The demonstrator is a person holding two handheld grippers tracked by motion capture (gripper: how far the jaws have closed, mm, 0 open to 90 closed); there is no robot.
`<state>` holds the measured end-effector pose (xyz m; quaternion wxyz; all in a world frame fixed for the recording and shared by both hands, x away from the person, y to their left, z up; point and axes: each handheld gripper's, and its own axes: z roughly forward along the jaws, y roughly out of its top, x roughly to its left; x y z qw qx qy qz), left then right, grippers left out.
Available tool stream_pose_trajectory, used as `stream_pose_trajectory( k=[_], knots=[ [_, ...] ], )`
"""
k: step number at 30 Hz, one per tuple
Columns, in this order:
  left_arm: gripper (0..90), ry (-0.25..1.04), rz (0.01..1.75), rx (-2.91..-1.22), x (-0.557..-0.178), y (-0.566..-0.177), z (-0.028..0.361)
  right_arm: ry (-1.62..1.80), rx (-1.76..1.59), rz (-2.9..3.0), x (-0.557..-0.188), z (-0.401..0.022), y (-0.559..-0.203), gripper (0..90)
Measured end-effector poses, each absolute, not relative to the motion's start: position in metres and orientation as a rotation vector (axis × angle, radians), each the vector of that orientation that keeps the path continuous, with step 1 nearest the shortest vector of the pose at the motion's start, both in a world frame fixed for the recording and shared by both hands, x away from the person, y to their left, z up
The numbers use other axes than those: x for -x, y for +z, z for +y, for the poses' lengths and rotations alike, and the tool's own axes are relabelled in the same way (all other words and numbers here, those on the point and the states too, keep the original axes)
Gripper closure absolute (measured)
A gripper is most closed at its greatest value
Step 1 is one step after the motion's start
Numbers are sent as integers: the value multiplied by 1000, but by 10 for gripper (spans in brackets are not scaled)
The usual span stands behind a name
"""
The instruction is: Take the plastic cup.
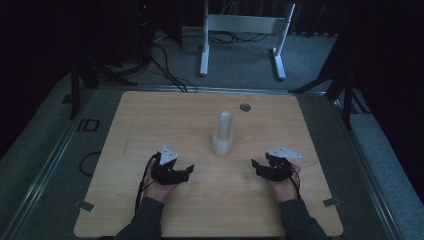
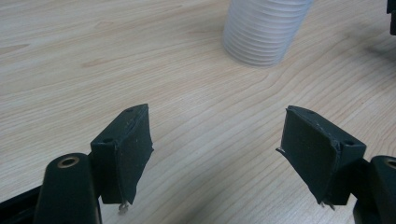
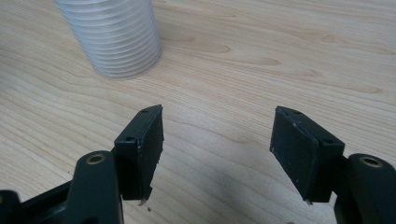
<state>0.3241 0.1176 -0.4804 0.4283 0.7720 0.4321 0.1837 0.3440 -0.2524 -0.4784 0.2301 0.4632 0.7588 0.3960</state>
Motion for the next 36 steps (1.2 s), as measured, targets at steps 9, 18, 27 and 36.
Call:
stream_pose_trajectory(
  k=[9,18,27,36],
  knots=[
    [237,448,1073,-1912,-325,-477,114,1107,-1270,2087,-345,-252,-474,344],
    [232,441,1057,-1922,-331,-474,109,1129,-1215,2110,-348,-245,-460,351],
    [232,463,996,-1934,-339,-464,95,1160,-1141,2130,-352,-235,-441,363],
    [225,462,920,-1936,-364,-449,70,1194,-1100,2144,-365,-227,-412,412]
  ],
)
